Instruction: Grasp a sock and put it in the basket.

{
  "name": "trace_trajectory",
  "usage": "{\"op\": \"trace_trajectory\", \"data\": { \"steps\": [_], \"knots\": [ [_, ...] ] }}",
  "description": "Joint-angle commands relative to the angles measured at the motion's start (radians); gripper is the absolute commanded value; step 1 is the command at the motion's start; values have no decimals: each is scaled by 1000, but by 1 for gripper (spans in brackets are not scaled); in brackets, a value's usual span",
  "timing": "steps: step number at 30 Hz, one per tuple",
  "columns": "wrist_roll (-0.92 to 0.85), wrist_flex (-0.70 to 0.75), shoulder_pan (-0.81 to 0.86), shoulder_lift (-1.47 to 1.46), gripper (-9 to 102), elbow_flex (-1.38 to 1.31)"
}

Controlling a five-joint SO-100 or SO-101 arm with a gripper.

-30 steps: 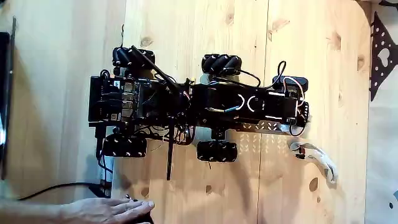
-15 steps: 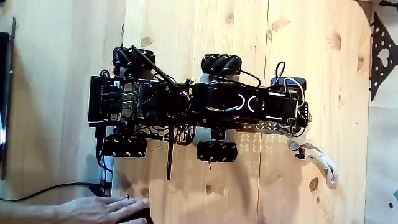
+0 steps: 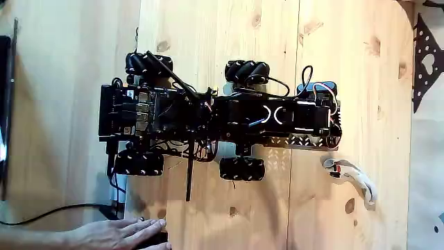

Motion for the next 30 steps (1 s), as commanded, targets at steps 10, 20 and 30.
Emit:
{"op": "trace_trajectory", "data": {
  "steps": [10, 20, 30],
  "knots": [
    [164, -341, -84, 120, 0, 130],
    [195, -282, -72, 509, 0, 508],
    [147, 29, 2, 609, 0, 495]
  ]
}}
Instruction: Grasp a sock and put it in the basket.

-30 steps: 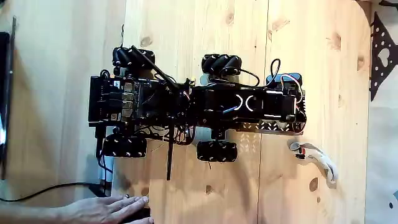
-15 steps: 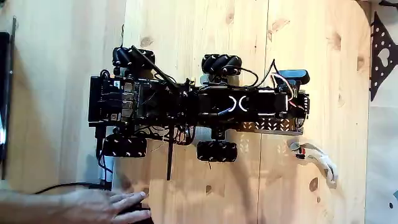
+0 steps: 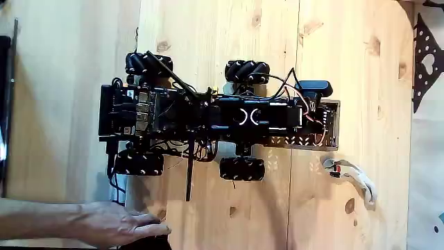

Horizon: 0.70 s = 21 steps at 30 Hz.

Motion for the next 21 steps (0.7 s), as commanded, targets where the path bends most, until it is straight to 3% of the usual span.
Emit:
{"op": "trace_trajectory", "data": {
  "steps": [1, 21],
  "knots": [
    [-40, 141, 44, 12, 0, -3],
    [-54, 141, 48, 14, 1, 9]
  ]
}}
